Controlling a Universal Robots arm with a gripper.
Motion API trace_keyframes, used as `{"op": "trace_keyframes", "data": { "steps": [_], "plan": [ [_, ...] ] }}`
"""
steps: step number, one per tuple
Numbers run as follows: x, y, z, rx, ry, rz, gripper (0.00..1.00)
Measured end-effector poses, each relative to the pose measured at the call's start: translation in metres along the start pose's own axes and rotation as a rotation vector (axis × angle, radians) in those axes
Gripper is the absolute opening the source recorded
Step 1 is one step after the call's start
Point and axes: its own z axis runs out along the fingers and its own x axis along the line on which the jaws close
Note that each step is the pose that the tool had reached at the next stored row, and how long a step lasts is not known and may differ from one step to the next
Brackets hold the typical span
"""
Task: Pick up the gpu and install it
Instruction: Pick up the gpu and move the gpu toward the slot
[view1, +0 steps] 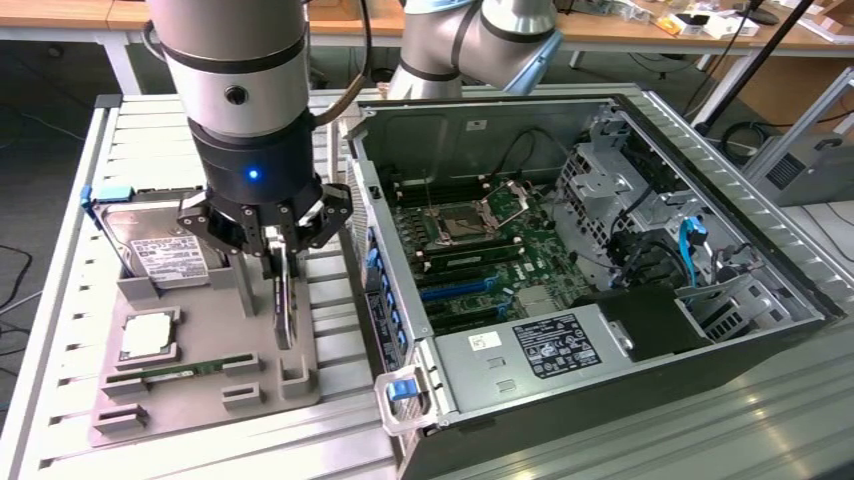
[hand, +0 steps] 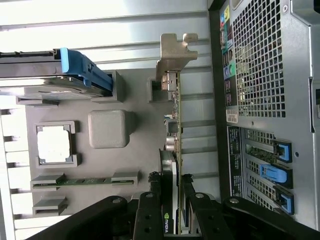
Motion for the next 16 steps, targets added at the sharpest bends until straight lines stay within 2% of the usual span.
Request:
{"op": "trace_keyframes", "data": {
  "steps": [16],
  "plan": [
    [0.000, 0.0002, -0.0158, 0.0000, 0.0000, 0.000, 0.27]
  ]
}}
